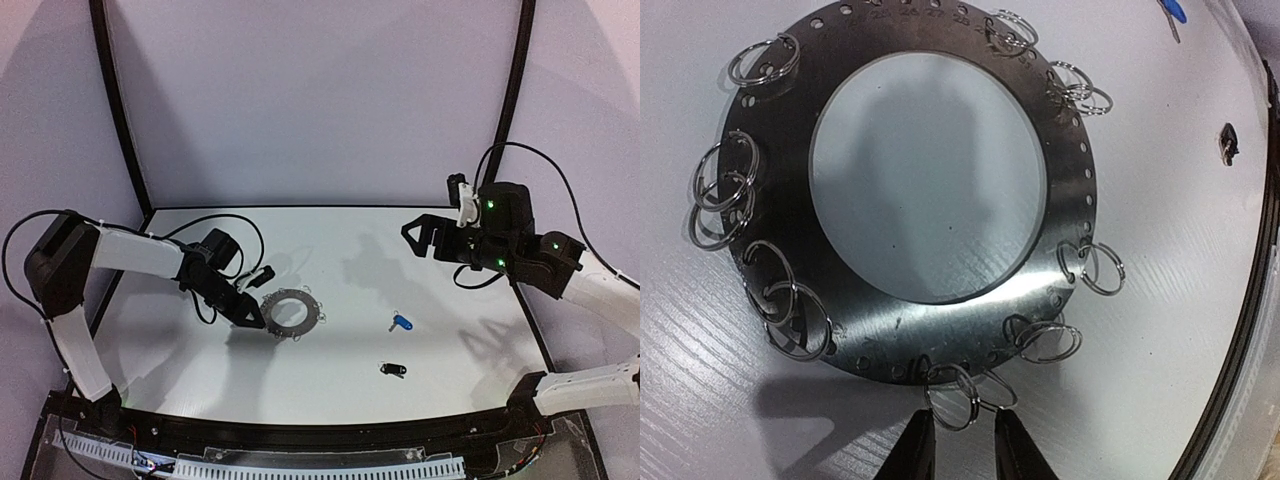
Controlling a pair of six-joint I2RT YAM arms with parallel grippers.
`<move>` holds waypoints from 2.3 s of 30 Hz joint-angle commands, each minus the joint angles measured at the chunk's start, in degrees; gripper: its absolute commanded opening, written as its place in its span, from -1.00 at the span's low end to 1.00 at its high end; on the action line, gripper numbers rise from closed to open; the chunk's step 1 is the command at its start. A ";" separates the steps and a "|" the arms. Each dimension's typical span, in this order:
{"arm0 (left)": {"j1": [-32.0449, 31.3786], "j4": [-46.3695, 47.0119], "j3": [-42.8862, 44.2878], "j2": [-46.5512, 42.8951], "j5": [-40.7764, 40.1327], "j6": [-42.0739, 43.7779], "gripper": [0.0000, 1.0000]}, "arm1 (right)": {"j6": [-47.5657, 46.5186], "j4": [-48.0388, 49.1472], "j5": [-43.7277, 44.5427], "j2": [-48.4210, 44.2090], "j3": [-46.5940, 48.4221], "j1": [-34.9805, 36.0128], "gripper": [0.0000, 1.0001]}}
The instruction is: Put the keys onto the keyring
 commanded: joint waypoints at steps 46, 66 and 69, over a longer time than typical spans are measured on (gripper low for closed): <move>-0.06 8.60 1.65 -7.64 7.75 -4.41 -0.98 | -3.07 1.88 -0.56 -3.95 -2.15 -0.02 0.97; -9.73 10.48 12.59 -20.32 35.03 5.12 -0.98 | -25.63 16.40 -50.84 6.51 2.88 1.29 0.83; -11.52 10.21 12.91 -21.22 33.99 7.21 -0.98 | -26.42 15.92 -52.04 8.92 5.95 2.60 0.78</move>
